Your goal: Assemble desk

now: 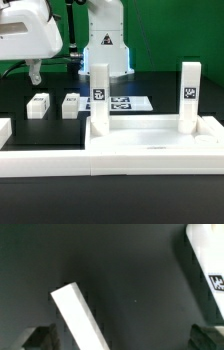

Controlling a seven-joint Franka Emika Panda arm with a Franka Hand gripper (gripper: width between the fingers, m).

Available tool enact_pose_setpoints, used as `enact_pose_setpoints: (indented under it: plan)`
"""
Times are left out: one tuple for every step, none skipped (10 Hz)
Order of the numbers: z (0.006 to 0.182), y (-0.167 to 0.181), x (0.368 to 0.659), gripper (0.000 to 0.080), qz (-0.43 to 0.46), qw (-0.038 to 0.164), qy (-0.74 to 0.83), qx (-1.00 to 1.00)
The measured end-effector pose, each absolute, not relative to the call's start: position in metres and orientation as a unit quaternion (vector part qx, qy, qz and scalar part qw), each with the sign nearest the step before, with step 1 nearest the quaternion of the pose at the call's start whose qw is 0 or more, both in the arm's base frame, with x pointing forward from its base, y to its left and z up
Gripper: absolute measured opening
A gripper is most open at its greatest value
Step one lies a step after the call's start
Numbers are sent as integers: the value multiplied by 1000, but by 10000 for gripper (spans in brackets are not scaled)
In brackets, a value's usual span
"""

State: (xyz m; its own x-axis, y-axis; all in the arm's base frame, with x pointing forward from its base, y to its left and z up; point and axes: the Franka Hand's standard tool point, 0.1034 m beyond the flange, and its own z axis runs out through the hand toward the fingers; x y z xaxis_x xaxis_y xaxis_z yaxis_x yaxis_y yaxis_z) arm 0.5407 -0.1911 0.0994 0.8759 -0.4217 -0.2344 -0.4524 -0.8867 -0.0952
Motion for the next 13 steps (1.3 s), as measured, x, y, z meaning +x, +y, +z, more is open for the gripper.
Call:
enact_pose_setpoints:
  plan:
    - [98,-190,538,649,114,77,226,-964]
    - [98,-189,535,649,119,83,226,-963]
    - [97,-181,518,649,156,117,235,-952]
    - [98,-174,501,649,192,135,236,-943]
    - [100,-164,490,649,223,146,232,-936]
    - [101,-159,480,649,253,157,229,-927]
    - [99,-160,479,649,286,167,227,-916]
    - [96,-162,481,649,310,172,223,-908]
    - [94,-161,479,649,331,178,221,-900]
    - [88,-162,474,649,357,183,220,-889]
    - [69,-163,465,649,373,180,223,-882]
    - [59,-158,458,649,372,165,219,-887]
    - [60,-150,456,649,354,142,208,-901]
